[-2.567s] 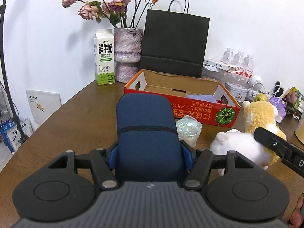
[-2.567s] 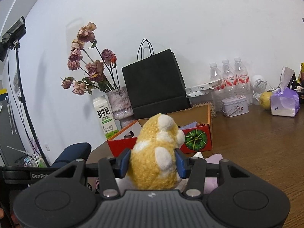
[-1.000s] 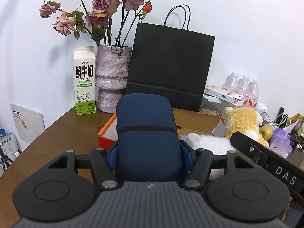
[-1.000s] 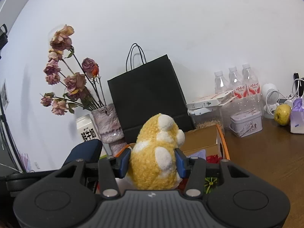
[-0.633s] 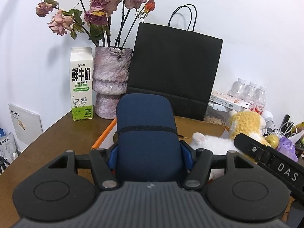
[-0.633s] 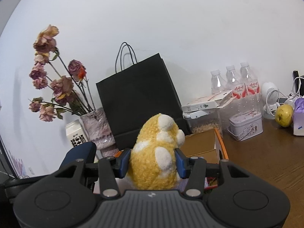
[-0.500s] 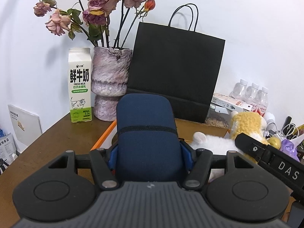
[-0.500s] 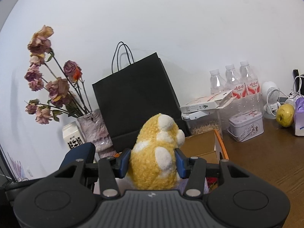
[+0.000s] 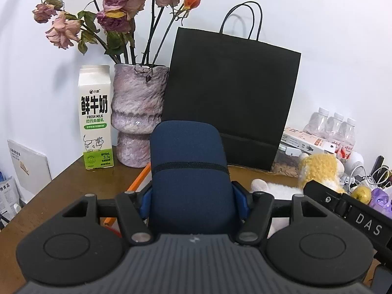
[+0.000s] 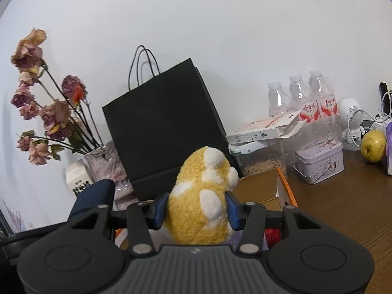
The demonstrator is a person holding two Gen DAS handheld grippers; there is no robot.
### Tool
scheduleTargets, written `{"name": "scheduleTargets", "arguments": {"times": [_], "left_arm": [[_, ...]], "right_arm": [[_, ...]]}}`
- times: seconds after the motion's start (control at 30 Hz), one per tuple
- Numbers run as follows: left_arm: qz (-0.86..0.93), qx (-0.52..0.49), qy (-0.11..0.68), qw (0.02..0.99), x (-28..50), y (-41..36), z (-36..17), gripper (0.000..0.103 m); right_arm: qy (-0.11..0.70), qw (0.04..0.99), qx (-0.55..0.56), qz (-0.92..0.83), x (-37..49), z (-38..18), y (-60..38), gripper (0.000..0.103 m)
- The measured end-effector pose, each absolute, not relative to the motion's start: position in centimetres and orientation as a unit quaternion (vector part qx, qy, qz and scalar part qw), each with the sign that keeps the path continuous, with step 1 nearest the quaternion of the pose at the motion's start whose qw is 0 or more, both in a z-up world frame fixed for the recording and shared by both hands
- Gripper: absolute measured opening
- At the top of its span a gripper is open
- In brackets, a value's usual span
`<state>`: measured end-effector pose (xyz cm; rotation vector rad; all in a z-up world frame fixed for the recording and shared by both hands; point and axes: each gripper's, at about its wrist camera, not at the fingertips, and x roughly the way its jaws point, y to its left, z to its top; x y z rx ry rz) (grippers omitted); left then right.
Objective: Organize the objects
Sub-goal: 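Open the left gripper dropping the navy pouch while the right releases the sheep into the box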
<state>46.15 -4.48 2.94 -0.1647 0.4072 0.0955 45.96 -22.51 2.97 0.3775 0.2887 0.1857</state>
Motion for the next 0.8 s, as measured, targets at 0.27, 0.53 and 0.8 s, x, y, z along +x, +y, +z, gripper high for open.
{"name": "scheduleTargets", "arguments": {"times": [0.27,0.53,0.8], "left_arm": [[0.050,-0.074,0.206,0.974,48.1,-4.2,2.6,0.064],[0.050,-0.063,0.217,0.973,49.7,-4.2,2.1,0.064],[0.068,-0.060,0.211,0.973,49.8,-4.0,2.0,0.101]], "right_arm": [[0.156,0.967,0.183,0.080,47.6,2.4,-22.5,0.047],[0.175,0.965,0.184,0.067,48.8,1.7,-22.6,0.048],[0.191,0.964,0.183,0.035,49.2,1.2,-23.1,0.088]]}}
